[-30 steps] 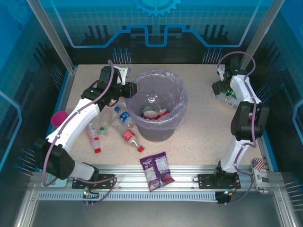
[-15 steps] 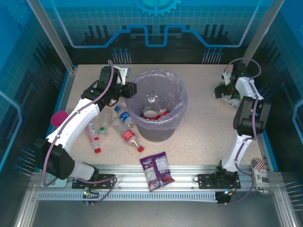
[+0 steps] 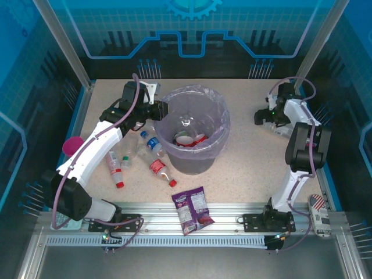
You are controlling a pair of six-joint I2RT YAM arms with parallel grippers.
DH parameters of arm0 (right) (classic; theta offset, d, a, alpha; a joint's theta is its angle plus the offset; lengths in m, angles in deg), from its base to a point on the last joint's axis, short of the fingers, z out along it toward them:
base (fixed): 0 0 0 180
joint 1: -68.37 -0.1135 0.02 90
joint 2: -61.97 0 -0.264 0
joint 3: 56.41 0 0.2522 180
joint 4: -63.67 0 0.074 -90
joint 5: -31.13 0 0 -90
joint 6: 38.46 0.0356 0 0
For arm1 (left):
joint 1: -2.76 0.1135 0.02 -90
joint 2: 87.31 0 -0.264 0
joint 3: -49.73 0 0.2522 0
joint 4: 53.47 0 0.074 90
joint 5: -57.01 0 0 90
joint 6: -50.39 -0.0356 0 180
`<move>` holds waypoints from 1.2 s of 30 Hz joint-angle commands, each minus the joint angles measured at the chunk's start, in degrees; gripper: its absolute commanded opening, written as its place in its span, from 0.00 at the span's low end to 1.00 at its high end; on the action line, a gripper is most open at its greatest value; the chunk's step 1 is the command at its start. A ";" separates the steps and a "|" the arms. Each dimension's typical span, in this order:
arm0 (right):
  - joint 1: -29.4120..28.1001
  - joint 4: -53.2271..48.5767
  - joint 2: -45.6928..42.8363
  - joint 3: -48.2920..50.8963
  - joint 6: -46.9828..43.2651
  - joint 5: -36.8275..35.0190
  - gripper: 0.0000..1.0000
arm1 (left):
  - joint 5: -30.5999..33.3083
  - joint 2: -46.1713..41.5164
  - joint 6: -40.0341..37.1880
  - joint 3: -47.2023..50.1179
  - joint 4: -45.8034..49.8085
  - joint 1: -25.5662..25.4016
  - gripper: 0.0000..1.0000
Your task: Put the plastic bottles in the bin
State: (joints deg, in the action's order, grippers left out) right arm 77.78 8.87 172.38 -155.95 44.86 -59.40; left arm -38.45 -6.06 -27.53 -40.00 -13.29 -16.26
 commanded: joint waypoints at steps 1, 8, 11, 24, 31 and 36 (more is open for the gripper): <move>-4.74 -4.85 -5.68 3.21 3.98 6.81 1.00 | 0.05 -1.10 -0.77 0.90 0.98 0.48 0.30; -9.59 -9.15 -12.10 5.34 2.23 -4.05 1.00 | 0.17 -1.10 -1.15 0.75 1.23 0.50 0.30; -9.85 -9.94 -11.56 6.57 0.35 -11.66 1.00 | 0.01 -1.01 -1.21 0.82 1.19 0.57 0.30; 3.36 1.86 -20.08 18.07 41.89 -3.70 1.00 | -0.44 -1.47 -1.07 0.84 1.10 0.57 0.30; 3.88 16.63 -16.63 22.40 55.31 0.36 1.00 | -0.02 -2.24 -1.35 1.04 1.01 0.58 0.30; 2.90 21.17 -10.84 21.50 60.48 0.24 1.00 | 0.17 -2.55 -1.70 1.14 1.09 0.66 0.30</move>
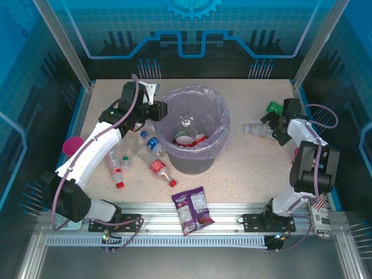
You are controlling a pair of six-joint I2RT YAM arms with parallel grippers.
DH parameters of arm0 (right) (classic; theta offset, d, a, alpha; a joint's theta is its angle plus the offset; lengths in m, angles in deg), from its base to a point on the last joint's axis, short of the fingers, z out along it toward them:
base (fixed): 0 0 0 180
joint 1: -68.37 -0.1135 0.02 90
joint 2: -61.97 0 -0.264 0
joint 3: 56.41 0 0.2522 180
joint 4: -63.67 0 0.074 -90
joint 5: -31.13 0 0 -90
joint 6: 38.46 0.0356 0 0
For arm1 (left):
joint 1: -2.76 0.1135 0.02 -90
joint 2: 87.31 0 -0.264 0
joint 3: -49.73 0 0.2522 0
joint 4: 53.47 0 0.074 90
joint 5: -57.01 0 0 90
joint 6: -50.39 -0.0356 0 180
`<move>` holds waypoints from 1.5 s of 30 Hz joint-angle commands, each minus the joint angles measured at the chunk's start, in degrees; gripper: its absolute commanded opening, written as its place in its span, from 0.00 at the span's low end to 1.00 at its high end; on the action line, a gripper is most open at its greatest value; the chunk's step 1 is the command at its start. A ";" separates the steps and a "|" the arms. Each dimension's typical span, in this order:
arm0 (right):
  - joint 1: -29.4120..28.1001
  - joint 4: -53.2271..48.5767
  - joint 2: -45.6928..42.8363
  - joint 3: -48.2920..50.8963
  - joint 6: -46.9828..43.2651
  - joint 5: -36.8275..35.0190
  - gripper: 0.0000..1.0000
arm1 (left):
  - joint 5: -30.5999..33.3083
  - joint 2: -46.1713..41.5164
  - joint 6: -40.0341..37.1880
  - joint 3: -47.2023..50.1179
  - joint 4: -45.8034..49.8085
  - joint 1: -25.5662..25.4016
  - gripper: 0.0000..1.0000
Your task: Put the plastic bottles in the bin
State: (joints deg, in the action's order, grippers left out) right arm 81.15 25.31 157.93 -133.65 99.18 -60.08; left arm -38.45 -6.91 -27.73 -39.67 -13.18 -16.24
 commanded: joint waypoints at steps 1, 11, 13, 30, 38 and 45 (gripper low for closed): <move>-0.66 4.57 4.78 -1.67 6.30 1.16 1.00 | 0.09 -1.59 -1.51 0.76 1.03 0.66 0.30; -3.82 8.70 11.16 -2.45 7.01 0.98 0.96 | 0.20 -2.05 -1.60 0.87 1.01 0.75 0.30; -4.28 9.68 10.27 -1.42 6.56 1.20 0.93 | 0.11 -1.98 -1.45 0.87 0.90 0.73 0.30; -5.67 11.02 4.09 2.18 1.12 3.46 0.70 | -0.34 -1.83 -1.07 0.97 0.90 0.78 0.30; -5.99 9.91 -3.63 1.59 -4.62 8.77 0.67 | -0.44 -1.63 -0.94 0.98 0.89 0.72 0.30; -7.86 6.50 -12.23 -4.65 -18.61 15.72 0.65 | -0.54 -1.83 -0.88 0.95 0.90 0.79 0.30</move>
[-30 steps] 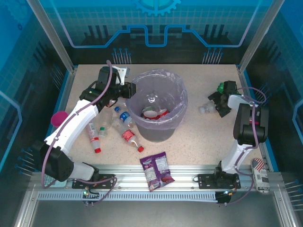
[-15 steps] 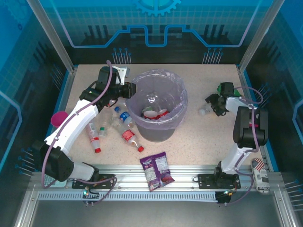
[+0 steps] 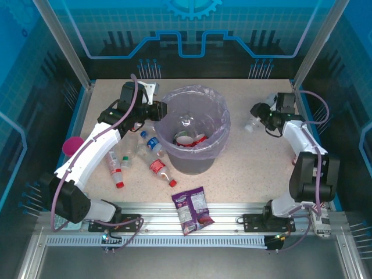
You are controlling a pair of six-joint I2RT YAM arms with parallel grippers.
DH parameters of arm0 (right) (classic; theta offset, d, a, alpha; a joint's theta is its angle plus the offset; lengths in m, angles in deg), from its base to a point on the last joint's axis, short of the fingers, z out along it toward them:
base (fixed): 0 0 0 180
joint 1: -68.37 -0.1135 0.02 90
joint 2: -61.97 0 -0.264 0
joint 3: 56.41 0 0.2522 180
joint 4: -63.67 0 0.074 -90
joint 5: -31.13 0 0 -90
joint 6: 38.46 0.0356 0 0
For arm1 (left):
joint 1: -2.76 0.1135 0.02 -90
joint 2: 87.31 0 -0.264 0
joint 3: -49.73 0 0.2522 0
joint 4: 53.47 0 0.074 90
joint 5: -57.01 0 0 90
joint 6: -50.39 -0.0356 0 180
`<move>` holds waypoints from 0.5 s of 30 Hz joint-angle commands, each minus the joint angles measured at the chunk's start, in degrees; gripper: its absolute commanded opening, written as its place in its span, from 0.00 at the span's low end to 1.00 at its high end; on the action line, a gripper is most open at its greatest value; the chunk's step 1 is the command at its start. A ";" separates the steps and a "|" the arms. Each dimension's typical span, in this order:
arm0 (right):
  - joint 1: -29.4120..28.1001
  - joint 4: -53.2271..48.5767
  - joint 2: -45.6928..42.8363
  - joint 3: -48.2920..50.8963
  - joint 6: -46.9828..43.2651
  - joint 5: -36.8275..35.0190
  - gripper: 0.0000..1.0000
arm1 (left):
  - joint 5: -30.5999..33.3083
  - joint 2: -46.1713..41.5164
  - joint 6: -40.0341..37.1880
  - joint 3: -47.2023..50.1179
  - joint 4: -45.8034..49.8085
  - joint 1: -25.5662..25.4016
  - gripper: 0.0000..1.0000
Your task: Put the plastic bottles in the bin
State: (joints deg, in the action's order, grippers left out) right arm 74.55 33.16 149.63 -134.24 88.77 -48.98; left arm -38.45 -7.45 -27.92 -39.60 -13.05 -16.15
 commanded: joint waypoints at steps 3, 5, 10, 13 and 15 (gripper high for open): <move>-2.57 -3.03 -7.59 -7.52 -13.65 6.38 0.65 | -0.79 -1.24 -0.50 0.88 0.70 0.64 0.30; -3.79 -3.51 -9.68 -9.50 -17.19 6.70 0.64 | -0.97 -1.28 -0.35 0.93 0.68 0.68 0.30; -7.41 -5.60 -12.93 -16.27 -23.14 7.81 0.62 | -1.27 -1.15 -0.02 0.93 0.55 0.64 0.30; -11.22 -6.44 -13.00 -20.46 -25.56 11.61 0.61 | -1.42 -1.02 0.10 0.93 0.52 0.68 0.30; -14.90 -7.58 -12.43 -23.01 -27.80 12.87 0.61 | -1.49 -0.93 0.23 0.93 0.42 0.64 0.30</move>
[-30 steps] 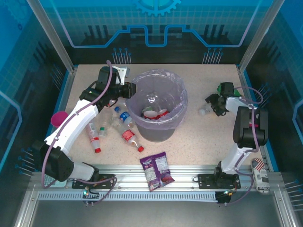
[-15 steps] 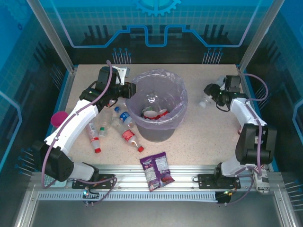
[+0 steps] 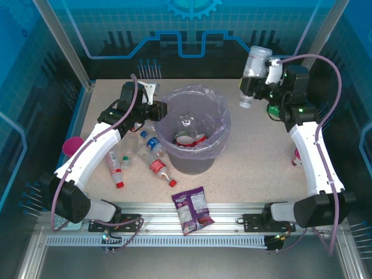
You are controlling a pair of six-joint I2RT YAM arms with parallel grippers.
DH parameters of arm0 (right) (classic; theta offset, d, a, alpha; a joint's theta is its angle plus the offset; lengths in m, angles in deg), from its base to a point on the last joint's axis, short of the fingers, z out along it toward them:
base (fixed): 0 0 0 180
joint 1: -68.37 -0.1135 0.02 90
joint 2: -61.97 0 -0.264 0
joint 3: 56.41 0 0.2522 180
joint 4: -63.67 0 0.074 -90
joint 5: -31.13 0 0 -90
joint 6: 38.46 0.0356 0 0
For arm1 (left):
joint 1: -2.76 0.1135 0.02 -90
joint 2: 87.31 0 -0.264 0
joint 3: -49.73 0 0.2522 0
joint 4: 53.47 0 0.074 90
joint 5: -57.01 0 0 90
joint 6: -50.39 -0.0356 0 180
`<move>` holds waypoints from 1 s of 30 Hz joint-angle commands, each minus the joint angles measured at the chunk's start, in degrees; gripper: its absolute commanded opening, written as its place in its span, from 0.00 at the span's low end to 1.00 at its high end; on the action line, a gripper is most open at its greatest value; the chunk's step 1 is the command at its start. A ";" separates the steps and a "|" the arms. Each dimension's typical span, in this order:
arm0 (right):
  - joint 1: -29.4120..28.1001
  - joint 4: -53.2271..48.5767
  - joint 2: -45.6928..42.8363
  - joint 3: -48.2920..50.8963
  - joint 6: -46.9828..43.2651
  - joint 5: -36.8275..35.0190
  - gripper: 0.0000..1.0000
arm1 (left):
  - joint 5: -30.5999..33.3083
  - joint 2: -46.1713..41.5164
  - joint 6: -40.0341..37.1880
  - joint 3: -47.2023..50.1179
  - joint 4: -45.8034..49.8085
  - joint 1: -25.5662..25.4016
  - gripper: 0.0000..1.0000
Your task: Put the plastic bottles in the bin
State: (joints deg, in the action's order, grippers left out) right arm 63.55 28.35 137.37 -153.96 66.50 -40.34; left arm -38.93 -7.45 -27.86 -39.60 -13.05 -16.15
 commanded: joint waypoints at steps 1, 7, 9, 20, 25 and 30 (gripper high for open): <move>-6.19 -3.40 0.35 -4.56 -6.66 4.69 0.61 | -1.09 -0.82 0.20 1.00 0.42 0.67 0.30; -18.26 -6.27 5.94 -10.20 -11.77 6.32 0.60 | -1.18 -0.75 0.31 1.05 0.37 0.66 0.30; -21.61 -7.62 8.08 -11.19 -13.05 5.80 0.60 | -1.19 -0.79 0.31 1.11 0.33 0.65 0.30; -29.49 -9.77 11.63 -6.02 -15.70 4.71 0.59 | -1.14 -0.91 0.25 1.21 0.22 0.66 0.30; -30.07 -11.75 12.81 -4.22 -15.50 5.12 0.59 | -0.90 -1.01 0.20 1.18 0.25 0.66 0.30; -30.16 -12.41 14.09 -2.46 -15.56 4.55 0.61 | -1.01 -1.06 0.29 1.18 0.18 0.66 0.30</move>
State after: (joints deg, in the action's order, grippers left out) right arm 34.14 17.40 150.50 -157.24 51.86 -36.08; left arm -39.12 -7.43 -27.64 -39.26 -13.07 -16.15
